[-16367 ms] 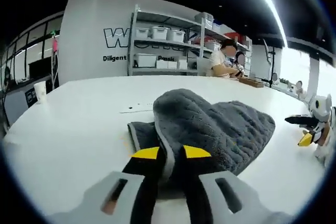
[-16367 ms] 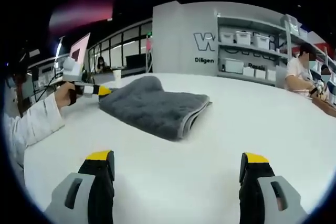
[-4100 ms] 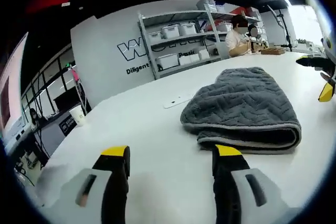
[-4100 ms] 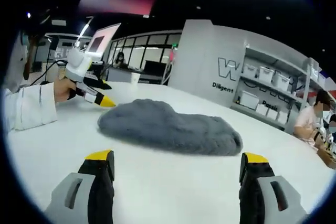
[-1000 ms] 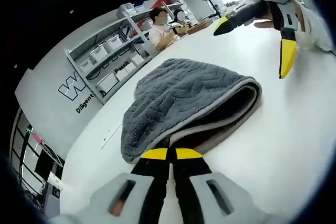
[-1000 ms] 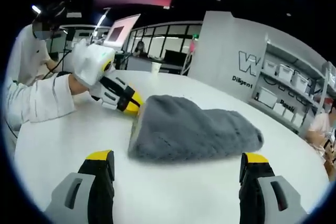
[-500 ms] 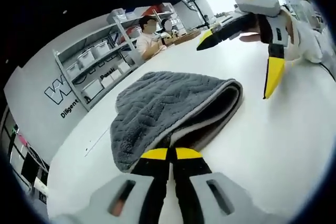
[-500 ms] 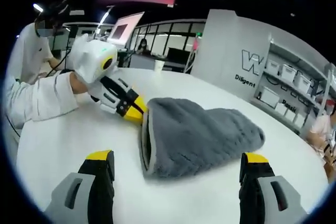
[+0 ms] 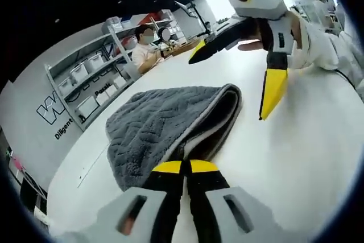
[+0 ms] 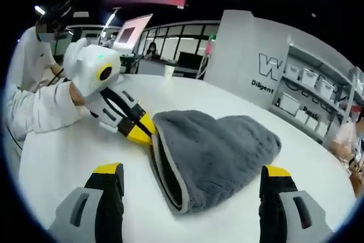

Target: Open the folded towel by lifting each exposed corner and separating the folded layers until the towel lies flat within the target outline without major curled edges

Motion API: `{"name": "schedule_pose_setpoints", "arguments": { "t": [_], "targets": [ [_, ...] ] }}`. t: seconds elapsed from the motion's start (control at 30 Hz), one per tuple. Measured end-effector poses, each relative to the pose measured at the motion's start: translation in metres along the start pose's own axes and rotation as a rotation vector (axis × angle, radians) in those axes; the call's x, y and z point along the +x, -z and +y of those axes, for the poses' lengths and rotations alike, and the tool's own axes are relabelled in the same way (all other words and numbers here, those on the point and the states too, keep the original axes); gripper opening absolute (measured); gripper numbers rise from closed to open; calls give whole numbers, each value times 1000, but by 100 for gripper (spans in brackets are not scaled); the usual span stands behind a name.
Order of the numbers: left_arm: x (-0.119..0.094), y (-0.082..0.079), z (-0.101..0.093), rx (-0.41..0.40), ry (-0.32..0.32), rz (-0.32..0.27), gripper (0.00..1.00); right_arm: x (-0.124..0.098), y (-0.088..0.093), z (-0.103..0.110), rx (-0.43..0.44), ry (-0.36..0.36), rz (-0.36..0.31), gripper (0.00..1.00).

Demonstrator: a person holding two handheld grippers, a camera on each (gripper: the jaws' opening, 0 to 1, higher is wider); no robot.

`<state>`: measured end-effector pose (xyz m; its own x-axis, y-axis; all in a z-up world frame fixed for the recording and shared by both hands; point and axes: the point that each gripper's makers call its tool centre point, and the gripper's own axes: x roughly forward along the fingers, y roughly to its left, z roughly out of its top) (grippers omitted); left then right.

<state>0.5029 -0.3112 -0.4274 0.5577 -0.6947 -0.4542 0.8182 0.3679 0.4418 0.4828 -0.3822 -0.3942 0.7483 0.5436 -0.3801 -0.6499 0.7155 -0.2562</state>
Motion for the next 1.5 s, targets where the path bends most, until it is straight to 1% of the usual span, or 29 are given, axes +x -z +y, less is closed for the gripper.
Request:
{"name": "schedule_pose_setpoints", "arguments": {
  "t": [0.17,0.27,0.37,0.47,0.67,0.8,1.03,1.1,1.23,1.3,1.4,1.43,1.5],
  "targets": [
    [3,-8,-11,8,35,-22,2,0,1,1,-1,-3,4,99],
    [4,-11,-17,-5,60,-38,2,0,5,1,-1,-7,16,99],
    [5,-16,-24,-2,83,-54,2,1,7,2,-8,-10,23,99],
    [6,-18,-28,14,86,-53,2,0,6,4,-15,-14,23,99],
    [12,-27,-39,22,96,-78,2,-2,6,2,-9,-11,17,99],
    [15,-31,-43,30,89,-86,2,-3,6,2,-8,-10,16,99],
    [15,-33,-42,6,96,-89,2,-3,6,3,-9,-12,19,99],
    [12,-31,-44,-12,121,-80,4,-3,6,2,-8,-11,19,99],
    [4,-32,-40,-23,133,-84,7,-3,6,2,-7,-12,18,99],
    [-2,-38,-39,-68,153,-117,10,-3,6,2,-8,-13,18,99],
    [-7,-38,-36,-79,162,-127,12,-2,6,3,-8,-16,19,99],
    [-13,-39,-33,-85,166,-133,12,-2,6,3,-8,-15,19,99],
    [-17,-41,-26,-97,147,-146,15,-2,6,3,-8,-17,19,99]
  ]
}}
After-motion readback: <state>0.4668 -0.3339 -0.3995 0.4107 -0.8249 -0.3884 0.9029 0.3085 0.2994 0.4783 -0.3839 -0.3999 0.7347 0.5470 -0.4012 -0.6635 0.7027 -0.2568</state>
